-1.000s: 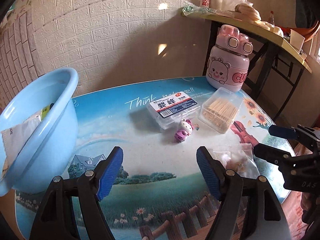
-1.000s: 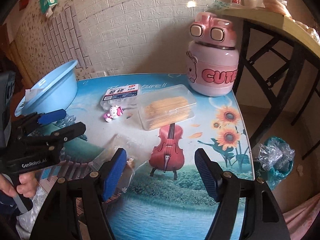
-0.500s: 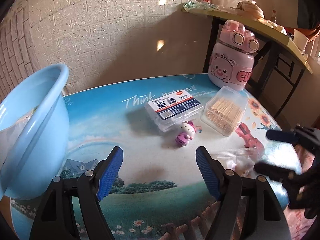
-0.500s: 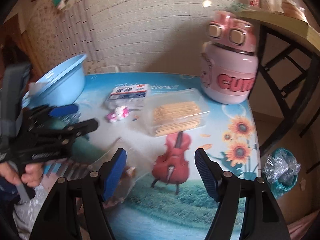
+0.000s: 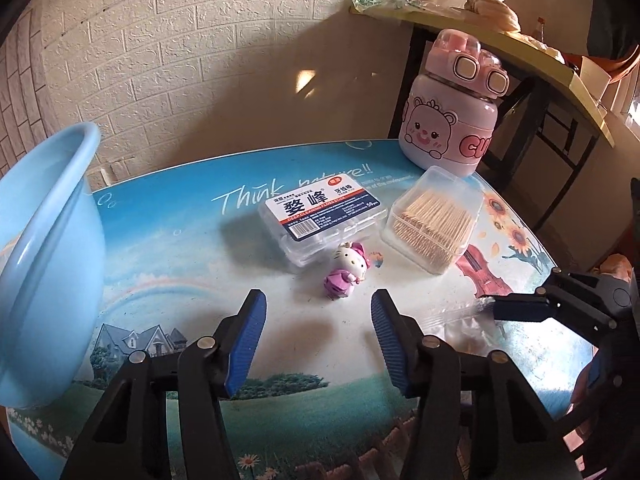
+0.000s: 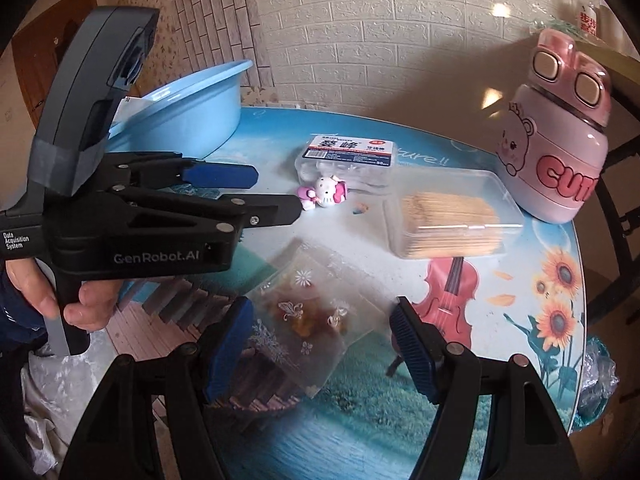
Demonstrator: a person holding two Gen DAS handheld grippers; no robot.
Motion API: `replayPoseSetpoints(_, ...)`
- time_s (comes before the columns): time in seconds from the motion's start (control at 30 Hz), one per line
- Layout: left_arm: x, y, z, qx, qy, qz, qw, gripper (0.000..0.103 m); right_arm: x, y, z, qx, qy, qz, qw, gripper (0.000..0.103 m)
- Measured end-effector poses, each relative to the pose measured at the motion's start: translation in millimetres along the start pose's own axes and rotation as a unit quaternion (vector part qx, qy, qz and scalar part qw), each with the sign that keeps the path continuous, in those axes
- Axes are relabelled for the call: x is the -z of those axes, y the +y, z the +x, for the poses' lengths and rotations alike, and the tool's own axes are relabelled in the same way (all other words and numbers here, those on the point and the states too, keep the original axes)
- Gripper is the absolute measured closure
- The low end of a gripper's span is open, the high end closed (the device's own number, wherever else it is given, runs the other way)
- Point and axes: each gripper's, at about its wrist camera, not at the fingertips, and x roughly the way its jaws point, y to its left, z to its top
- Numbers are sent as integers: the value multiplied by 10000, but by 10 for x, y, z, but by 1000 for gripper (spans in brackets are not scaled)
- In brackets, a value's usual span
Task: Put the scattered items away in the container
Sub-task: 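Grasp the Hello Kitty figurine with the left gripper while the right grasps the snack bag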
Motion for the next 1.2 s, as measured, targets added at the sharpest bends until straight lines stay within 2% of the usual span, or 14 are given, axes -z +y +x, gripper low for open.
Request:
replayPoseSetpoints(0.23, -32, -78, 64, 107, 28, 104, 9999, 57, -19, 12, 42, -246, -126, -9, 9996, 32)
replayPoseSetpoints(0.33, -36, -93, 94, 122, 58, 89, 9999, 62, 17, -53, 7, -400, -247, 105, 9988, 60)
replayPoseSetpoints(0.43, -31, -101, 114, 138, 95, 64, 9998, 64, 56, -122, -43, -551, -363, 224, 9976, 72)
replayPoseSetpoints(0.6, -33, -140, 115, 89, 70, 115, 9999, 64, 137, -232, -130, -513, -487, 357, 9969, 82)
replayPoseSetpoints(0.63, -39, -148, 117, 85, 64, 108, 9999, 64, 143, -256, -152, -462, -524, 398, 9968, 91)
replayPoseSetpoints(0.73, -57, -181, 118, 78, 40, 99, 9999, 64, 161, -331, -206, -181, -564, 511, 9969, 93)
replayPoseSetpoints(0.93, -66, -264, 113, 45, -1, 142, 9999, 66, 291, -451, -368, 804, -605, 735, 9922, 95)
replayPoseSetpoints(1.2, -82, -288, 174, -7, 38, 88, 10000, 66, 381, -570, -446, 765, -631, 964, 9904, 95)
